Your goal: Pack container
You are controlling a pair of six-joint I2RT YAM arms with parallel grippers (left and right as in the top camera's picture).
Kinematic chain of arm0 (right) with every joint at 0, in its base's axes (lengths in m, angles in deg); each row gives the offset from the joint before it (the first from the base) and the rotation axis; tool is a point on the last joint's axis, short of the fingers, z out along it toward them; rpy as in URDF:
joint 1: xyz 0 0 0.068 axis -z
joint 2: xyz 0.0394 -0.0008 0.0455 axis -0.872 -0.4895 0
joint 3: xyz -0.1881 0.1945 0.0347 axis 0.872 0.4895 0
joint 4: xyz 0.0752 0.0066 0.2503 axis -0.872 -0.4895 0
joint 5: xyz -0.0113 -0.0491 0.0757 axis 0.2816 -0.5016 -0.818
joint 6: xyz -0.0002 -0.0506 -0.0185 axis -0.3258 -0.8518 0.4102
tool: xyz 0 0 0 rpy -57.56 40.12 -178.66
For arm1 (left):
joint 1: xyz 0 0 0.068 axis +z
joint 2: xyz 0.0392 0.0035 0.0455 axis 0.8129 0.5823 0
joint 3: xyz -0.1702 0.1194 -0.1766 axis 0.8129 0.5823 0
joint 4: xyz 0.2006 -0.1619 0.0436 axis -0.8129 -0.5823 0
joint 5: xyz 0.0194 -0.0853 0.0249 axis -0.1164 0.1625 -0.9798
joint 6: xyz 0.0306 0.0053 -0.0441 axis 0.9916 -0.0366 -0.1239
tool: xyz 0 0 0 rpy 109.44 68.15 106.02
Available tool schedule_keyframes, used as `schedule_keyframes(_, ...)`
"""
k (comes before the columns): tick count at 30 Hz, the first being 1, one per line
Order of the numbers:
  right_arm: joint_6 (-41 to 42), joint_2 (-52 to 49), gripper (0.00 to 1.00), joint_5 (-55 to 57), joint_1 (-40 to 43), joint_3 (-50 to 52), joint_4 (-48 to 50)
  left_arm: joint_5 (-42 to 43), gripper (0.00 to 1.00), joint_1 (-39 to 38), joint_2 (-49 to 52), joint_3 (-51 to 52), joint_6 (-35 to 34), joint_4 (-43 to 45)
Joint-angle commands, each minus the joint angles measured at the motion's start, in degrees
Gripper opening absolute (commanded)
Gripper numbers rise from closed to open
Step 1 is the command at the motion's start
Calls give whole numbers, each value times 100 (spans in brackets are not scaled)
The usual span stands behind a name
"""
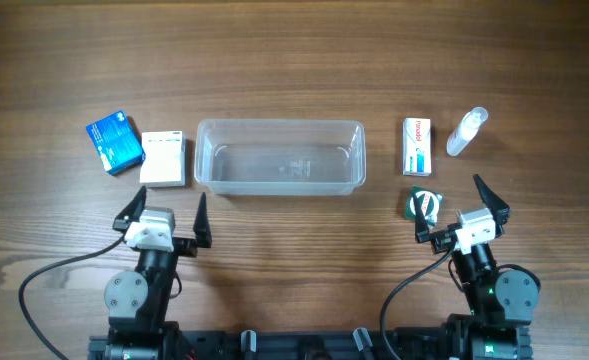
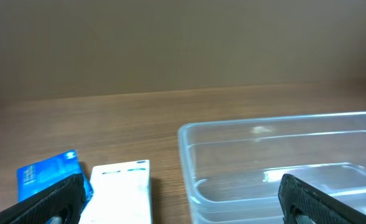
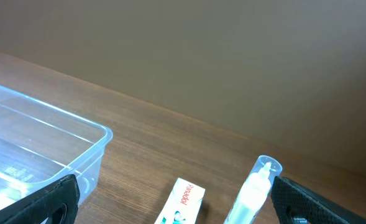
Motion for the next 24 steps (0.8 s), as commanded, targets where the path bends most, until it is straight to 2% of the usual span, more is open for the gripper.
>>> schedule_keyframes(1, -52, 31, 100, -96, 22, 4, 33, 407, 100, 28, -39, 37, 109, 28)
schedule_keyframes(7, -55, 31, 100, -96, 22, 4, 33, 1683, 100, 28, -39, 35, 107, 109)
schedule_keyframes(10, -55, 31, 100, -96, 22, 7, 33, 1696, 100, 28, -39, 35, 94, 328)
schedule_keyframes(13, -52, 31, 100, -96, 22, 4, 33, 1735, 100, 28, -39, -118, -557, 737)
schedule_keyframes(15, -55, 31, 100, -96, 22, 4, 33, 1543, 100, 28, -37, -439, -833, 673)
schedule_keyframes(18, -55, 31, 100, -96, 22, 4, 33, 726, 100, 28, 140, -1248, -1189, -44)
schedule_keyframes(19, -55, 31, 100, -96, 22, 4, 33, 310, 100, 28, 422, -1790, -1246, -647)
schedule_keyframes(22, -52, 31, 100, -96, 22, 4, 33, -181, 100, 28, 1344, -2918, -1215, -1628)
schedule_keyframes(24, -55, 31, 100, -96, 22, 7, 33, -348, 100, 28, 2234, -3794, -890, -2256)
